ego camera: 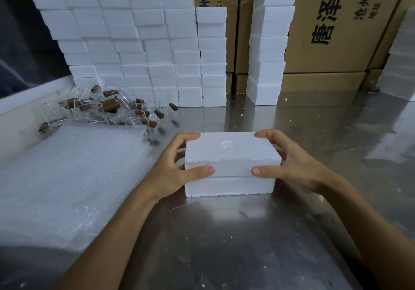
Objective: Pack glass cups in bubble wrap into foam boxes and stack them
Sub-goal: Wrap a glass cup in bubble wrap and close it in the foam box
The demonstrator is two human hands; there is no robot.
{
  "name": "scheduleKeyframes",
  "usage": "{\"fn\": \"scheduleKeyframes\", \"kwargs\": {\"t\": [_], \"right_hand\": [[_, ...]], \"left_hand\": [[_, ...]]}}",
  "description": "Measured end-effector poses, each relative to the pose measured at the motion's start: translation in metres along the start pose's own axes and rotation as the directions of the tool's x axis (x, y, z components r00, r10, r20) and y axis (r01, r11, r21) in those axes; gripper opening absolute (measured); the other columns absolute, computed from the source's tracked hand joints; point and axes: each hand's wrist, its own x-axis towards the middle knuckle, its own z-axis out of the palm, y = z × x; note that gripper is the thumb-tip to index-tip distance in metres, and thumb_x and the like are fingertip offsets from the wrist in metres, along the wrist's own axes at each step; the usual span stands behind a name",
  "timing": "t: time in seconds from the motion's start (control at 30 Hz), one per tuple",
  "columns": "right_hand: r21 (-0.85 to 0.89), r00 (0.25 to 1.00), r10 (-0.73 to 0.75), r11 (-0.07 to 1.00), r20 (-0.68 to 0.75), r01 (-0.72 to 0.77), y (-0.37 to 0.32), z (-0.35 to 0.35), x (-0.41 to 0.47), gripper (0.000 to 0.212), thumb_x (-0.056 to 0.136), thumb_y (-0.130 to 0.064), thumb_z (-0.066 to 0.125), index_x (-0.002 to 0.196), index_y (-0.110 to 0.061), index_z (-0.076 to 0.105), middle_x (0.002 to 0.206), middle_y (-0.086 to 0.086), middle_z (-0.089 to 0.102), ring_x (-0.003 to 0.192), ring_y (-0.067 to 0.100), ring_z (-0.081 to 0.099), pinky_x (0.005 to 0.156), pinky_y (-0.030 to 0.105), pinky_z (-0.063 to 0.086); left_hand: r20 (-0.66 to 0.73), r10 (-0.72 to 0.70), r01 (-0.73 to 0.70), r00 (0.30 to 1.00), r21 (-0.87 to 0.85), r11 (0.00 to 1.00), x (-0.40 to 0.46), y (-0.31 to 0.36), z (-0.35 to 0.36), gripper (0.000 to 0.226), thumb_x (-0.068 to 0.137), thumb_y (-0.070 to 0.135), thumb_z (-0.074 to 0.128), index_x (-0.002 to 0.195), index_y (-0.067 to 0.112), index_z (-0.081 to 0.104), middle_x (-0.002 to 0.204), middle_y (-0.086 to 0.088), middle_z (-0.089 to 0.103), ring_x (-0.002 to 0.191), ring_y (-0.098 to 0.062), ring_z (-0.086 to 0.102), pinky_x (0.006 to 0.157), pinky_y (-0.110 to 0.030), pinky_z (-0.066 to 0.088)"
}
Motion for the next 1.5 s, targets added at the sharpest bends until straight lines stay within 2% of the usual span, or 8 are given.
{"fn": "scheduleKeyframes", "kwargs": {"t": [0.17,0.33,0.57,0.8,0.93,1.1,1.2,1.5], "right_hand": [[-0.102,0.997,-0.06,0.993,-0.045,0.055,0.0,0.011,0.003,0.092,0.051,-0.069,0.082,0.132,-0.052,0.042,0.126,-0.026,0.05,0.116,0.006,0.053,0.086,0.018,0.053],[-0.042,0.999,-0.032,0.999,-0.011,0.032,0.0,0.005,0.001,0.1,0.037,-0.066,0.091,0.124,-0.044,0.047,0.128,-0.012,0.053,0.116,0.016,0.058,0.091,0.038,0.058],[0.184,0.98,-0.094,0.975,-0.174,0.126,0.0,0.002,0.004,0.082,0.04,-0.055,0.096,0.113,-0.039,0.061,0.12,-0.01,0.064,0.104,0.013,0.068,0.077,0.029,0.06],[0.228,0.984,-0.059,0.969,-0.168,0.097,0.003,0.001,0.005,0.087,0.036,-0.059,0.095,0.111,-0.035,0.061,0.119,-0.005,0.065,0.1,0.014,0.07,0.075,0.027,0.059],[0.153,0.997,-0.014,0.988,-0.082,0.027,0.005,0.002,0.005,0.087,0.034,-0.064,0.093,0.109,-0.038,0.059,0.121,-0.006,0.062,0.109,0.019,0.064,0.084,0.034,0.06],[0.136,1.0,0.014,0.991,-0.012,-0.012,0.005,-0.004,0.005,0.084,0.039,-0.054,0.095,0.111,-0.037,0.056,0.126,0.0,0.06,0.114,0.024,0.062,0.091,0.043,0.059],[0.111,1.0,0.014,0.994,0.02,-0.016,0.006,-0.006,0.004,0.076,0.041,-0.046,0.095,0.105,-0.038,0.055,0.125,0.0,0.059,0.113,0.024,0.063,0.091,0.044,0.058],[0.084,0.998,-0.01,0.996,0.065,0.005,0.011,-0.009,0.002,0.081,0.048,-0.045,0.097,0.117,-0.038,0.055,0.13,-0.003,0.058,0.117,0.023,0.062,0.095,0.045,0.056]], "left_hand": [[-0.016,-0.03,0.029,0.999,-0.031,0.999,0.003,-0.004,-0.01,0.08,0.043,0.047,0.091,0.115,0.044,0.057,0.124,0.013,0.058,0.114,-0.008,0.058,0.091,-0.032,0.056],[0.047,-0.034,0.035,0.998,-0.011,0.999,0.001,-0.003,-0.012,0.08,0.046,0.039,0.096,0.113,0.048,0.053,0.114,0.029,0.056,0.112,0.005,0.053,0.084,-0.023,0.057],[0.034,0.014,-0.012,0.999,-0.053,0.999,0.001,-0.005,-0.005,0.11,0.047,0.043,0.09,0.142,0.051,0.034,0.136,0.01,0.054,0.122,-0.006,0.056,0.096,-0.021,0.049],[0.049,0.039,-0.036,0.998,-0.058,0.998,0.001,-0.005,0.0,0.087,0.052,0.046,0.087,0.128,0.057,0.046,0.128,0.025,0.057,0.122,0.0,0.053,0.088,-0.019,0.053],[-0.003,0.028,-0.029,1.0,-0.06,0.998,0.002,-0.005,0.001,0.079,0.054,0.047,0.085,0.124,0.043,0.047,0.131,0.01,0.056,0.121,-0.016,0.055,0.092,-0.035,0.056],[-0.014,0.004,-0.005,1.0,-0.042,0.999,0.001,-0.002,0.0,0.075,0.051,0.049,0.087,0.113,0.041,0.047,0.125,0.014,0.052,0.112,-0.007,0.056,0.08,-0.024,0.056],[0.021,-0.005,0.007,1.0,-0.078,0.997,0.0,0.0,0.0,0.077,0.055,0.034,0.095,0.114,0.036,0.046,0.122,0.022,0.05,0.107,0.002,0.056,0.078,-0.02,0.056],[0.059,0.014,-0.009,0.998,-0.09,0.996,0.0,-0.004,-0.007,0.073,0.051,0.025,0.092,0.11,0.036,0.05,0.119,0.024,0.054,0.111,0.002,0.057,0.08,-0.023,0.057]]}}
